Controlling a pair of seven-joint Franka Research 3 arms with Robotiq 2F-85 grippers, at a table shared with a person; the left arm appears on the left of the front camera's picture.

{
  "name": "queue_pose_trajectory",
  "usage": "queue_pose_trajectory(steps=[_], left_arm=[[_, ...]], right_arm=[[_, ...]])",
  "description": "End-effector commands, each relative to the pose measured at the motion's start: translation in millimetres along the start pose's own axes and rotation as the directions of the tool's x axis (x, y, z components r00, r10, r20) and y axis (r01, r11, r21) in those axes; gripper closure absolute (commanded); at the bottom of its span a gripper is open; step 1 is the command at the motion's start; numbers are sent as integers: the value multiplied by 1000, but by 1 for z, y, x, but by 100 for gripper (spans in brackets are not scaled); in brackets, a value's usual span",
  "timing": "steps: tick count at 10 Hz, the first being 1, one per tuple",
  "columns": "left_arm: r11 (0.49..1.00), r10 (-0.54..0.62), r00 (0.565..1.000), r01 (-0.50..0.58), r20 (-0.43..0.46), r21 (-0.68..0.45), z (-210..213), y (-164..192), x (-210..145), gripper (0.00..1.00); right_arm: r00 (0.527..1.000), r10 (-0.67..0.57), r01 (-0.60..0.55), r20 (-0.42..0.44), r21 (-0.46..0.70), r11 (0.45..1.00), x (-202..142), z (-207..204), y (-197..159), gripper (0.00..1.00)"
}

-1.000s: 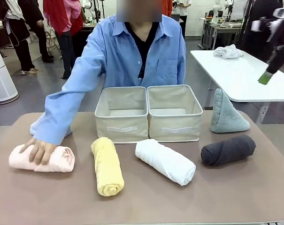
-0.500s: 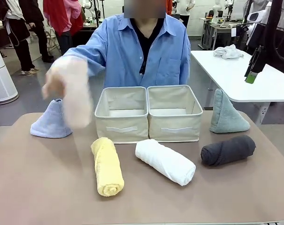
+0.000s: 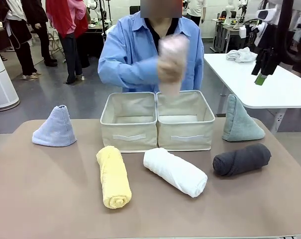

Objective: Sort the towels based on their folding style.
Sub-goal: Pick up one triangle-folded towel and place it in the left Fabric basket.

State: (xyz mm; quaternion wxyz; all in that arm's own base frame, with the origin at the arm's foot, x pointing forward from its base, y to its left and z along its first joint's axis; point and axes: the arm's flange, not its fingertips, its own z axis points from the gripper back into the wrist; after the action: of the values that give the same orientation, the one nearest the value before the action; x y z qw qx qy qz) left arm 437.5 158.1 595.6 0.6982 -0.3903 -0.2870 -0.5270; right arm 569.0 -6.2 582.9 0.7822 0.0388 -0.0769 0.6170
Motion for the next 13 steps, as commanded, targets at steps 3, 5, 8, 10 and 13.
queue_pose_trajectory(steps=[3,5,8,10,13], left_arm=[[1000,0,1000,0,3,12,0,-1,2,0],[1000,0,1000,0,3,12,0,-1,2,0],[1000,0,1000,0,3,12,0,-1,2,0],[1000,0,1000,0,3,12,0,-1,2,0],[1000,0,1000,0,3,12,0,-1,2,0]], right_arm=[[942,335,-336,33,36,941,-3,-35,-40,0],[915,400,-403,43,106,909,-4,-55,-55,0],[935,345,-352,80,122,928,3,-82,-70,0],[967,235,-243,104,83,966,7,-101,-81,0],[970,226,-236,83,135,962,12,-122,-83,0]])
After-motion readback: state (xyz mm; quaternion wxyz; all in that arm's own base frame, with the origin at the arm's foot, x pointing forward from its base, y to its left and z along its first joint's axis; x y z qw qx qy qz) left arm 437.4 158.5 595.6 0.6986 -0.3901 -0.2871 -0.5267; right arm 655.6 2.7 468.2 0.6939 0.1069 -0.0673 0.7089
